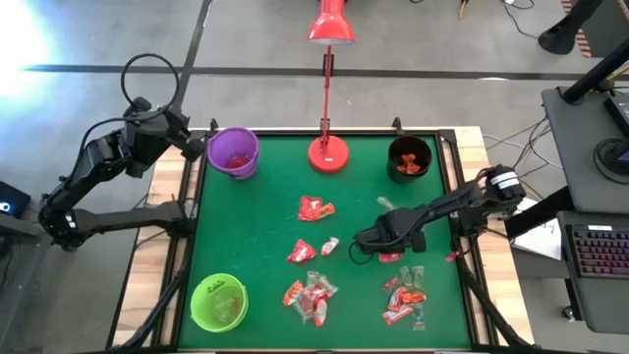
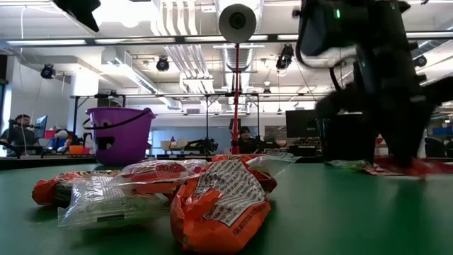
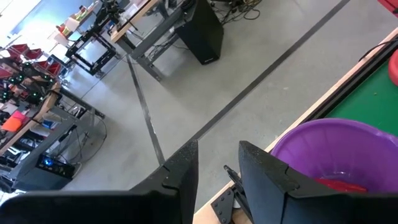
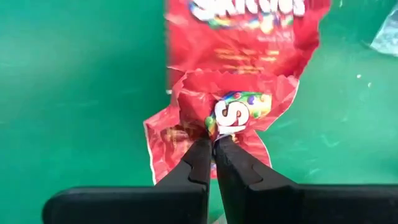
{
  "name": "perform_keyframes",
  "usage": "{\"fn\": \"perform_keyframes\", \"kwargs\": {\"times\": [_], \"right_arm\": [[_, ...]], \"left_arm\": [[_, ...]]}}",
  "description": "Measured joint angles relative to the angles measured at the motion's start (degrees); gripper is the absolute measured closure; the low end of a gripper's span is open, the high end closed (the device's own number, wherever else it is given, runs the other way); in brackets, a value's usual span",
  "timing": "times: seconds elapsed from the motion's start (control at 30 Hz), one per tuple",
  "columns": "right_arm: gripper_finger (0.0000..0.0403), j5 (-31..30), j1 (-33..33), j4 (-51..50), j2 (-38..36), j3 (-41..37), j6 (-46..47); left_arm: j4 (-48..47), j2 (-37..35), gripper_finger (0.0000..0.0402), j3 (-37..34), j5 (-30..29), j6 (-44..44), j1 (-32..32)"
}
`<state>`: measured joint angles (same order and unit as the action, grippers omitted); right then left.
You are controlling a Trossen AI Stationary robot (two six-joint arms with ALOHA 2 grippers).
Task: Sort candy
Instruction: Put the red candy into the violet bucket
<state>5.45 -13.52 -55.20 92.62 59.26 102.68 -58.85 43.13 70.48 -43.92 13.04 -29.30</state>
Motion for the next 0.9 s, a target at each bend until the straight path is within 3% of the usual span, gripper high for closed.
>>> {"fn": "perform_keyframes", "kwargs": {"times": [0.43,0.67,0.9], "right_arm": [[0.0394,-2.23,0.02,-0.49,-3.91,0.35,-0.47],[0.0394,-2.89,0.02,0.66,-4.11,1.91,-1.67],[0.0394,-9.15,1.63,0.60,-4.12,7.75,-4.09]], "left_arm": [[0.17,0.07,0.0304,0.00,0.03,0.00,0.00],[0.22,0.14,0.0304,0.00,5.79,-0.02,-0.02],[0.88,1.12,0.0304,0.00,5.88,0.00,0.00]]}}
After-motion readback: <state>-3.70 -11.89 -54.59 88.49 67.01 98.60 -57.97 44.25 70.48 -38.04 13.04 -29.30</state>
